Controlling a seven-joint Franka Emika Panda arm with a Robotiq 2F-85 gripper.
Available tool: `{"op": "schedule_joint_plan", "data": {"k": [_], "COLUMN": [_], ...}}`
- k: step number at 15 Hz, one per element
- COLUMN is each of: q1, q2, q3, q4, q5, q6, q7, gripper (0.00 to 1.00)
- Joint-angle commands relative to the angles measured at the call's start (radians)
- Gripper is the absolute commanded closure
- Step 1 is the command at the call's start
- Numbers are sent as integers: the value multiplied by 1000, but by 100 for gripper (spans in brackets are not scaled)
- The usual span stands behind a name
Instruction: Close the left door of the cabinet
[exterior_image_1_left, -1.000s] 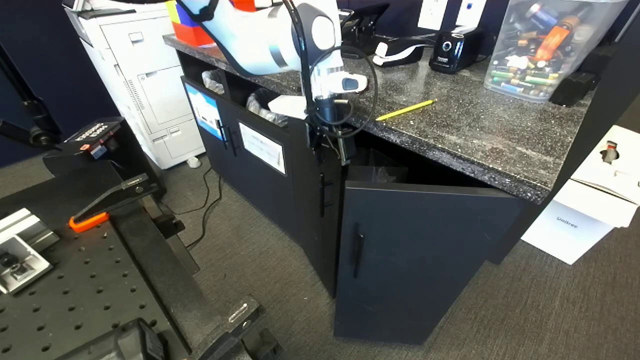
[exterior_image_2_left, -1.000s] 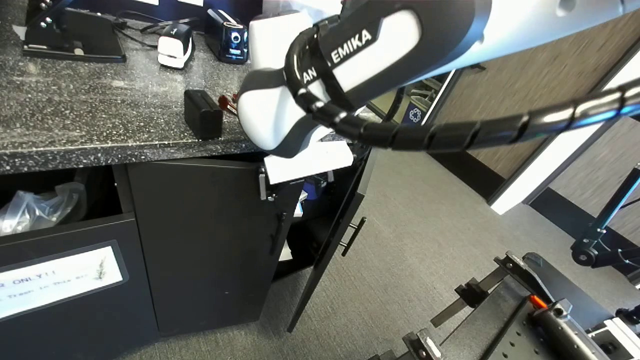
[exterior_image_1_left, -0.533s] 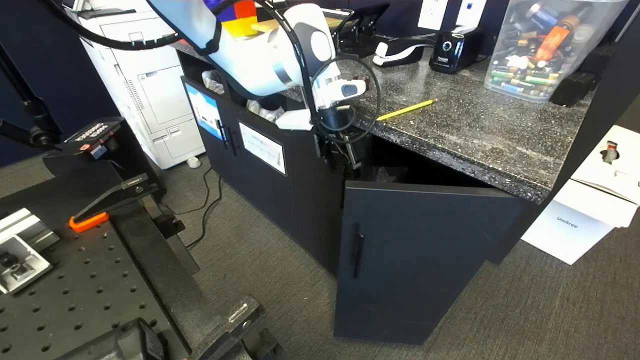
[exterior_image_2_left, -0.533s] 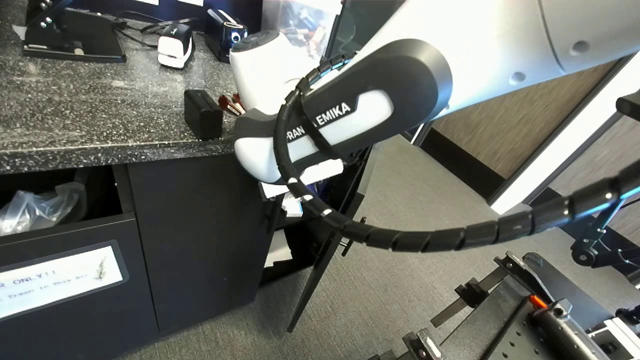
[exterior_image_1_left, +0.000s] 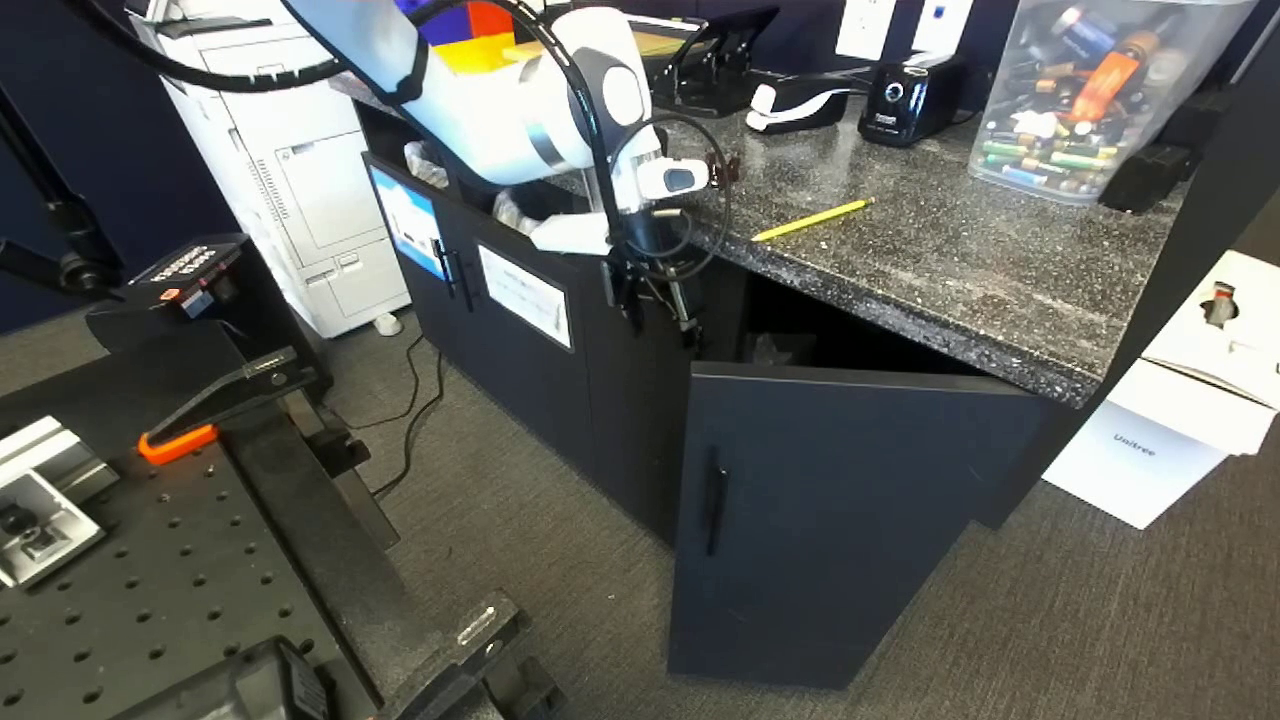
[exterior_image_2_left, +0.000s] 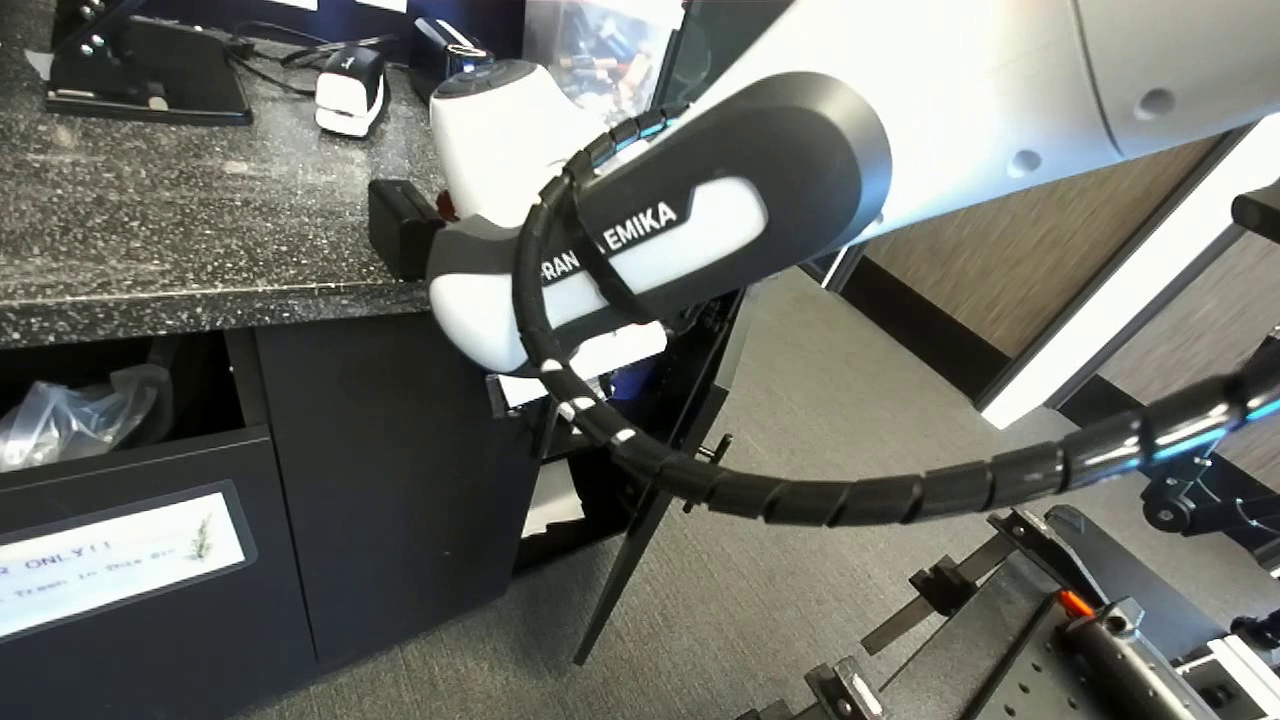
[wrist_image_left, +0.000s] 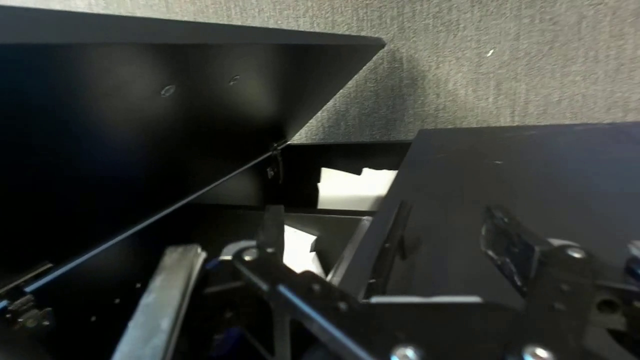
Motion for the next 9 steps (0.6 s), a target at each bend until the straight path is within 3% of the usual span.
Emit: {"op": "schedule_joint_plan", "data": {"k": [1,5,6,9], "q1": [-38,-108,-58,-92], "q2": [-145,-294,-178,-261], "q3": [113,225,163,202], "q4": [-128,-245,-115,-190], "q5": [51,131,95,120], "q6": [5,-6,-6,-7], "q7": [-165,-326,-245,-300], "gripper": [0,0,0,0]}}
